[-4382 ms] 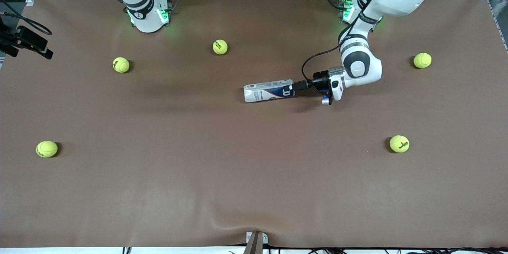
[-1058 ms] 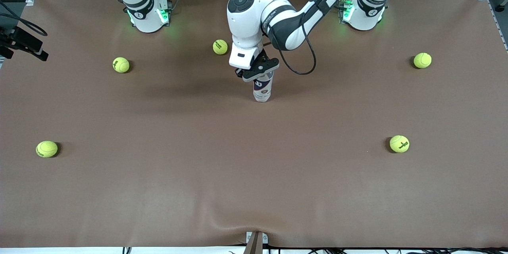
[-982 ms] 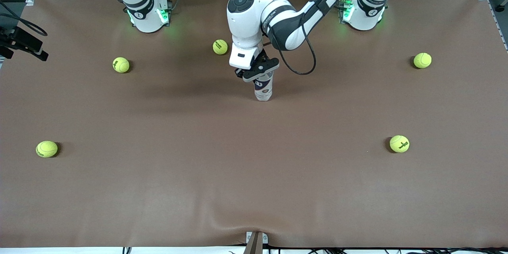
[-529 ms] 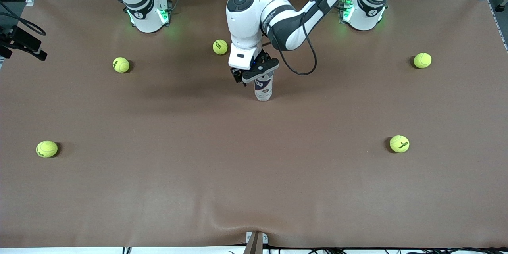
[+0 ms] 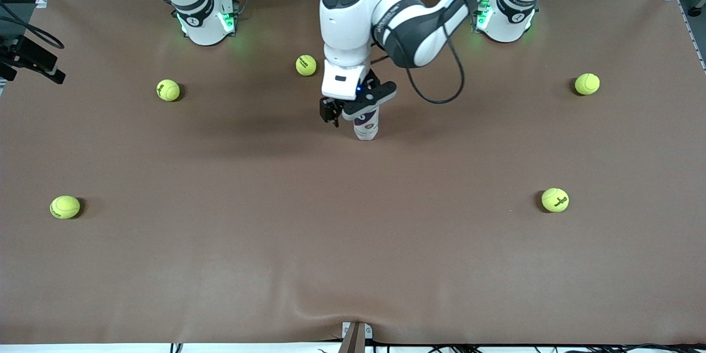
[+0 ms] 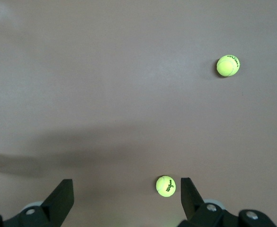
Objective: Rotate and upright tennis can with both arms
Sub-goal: 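Set the can upright on the table and open the left gripper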
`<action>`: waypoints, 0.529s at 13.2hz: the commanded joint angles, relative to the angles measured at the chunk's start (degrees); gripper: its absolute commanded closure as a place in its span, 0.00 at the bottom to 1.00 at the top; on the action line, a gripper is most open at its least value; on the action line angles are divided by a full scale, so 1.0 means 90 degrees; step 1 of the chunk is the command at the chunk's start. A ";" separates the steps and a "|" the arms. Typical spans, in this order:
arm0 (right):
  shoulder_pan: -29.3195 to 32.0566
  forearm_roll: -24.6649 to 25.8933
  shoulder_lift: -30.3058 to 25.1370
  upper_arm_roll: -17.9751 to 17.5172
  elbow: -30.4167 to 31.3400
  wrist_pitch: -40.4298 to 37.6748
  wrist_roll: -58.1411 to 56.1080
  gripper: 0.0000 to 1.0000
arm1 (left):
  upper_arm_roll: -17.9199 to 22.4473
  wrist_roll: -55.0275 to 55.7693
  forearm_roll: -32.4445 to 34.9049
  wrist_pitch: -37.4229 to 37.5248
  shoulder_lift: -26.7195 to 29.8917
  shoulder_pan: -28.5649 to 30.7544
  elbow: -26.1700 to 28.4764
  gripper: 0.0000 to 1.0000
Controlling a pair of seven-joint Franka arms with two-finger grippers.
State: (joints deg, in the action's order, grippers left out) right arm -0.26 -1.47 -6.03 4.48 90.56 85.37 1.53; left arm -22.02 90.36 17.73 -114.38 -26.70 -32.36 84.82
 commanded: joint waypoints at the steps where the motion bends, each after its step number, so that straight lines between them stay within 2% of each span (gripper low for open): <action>1: -0.0020 -0.0062 -0.0042 -0.0019 -0.0033 -0.0052 -0.0072 0.00 | -0.0014 -0.0818 -0.0425 0.0335 0.0271 0.0517 -0.0166 0.00; 7: -0.0205 -0.0062 -0.0052 -0.0039 -0.0072 -0.0062 0.0006 0.00 | -0.0014 -0.2594 -0.0553 0.0355 0.0457 0.1542 -0.0166 0.00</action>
State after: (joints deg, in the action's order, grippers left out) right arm -1.24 -1.53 -6.04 4.16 90.52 85.37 1.53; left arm -21.90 72.62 13.64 -112.29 -23.76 -21.07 83.22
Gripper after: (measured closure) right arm 0.000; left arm 0.000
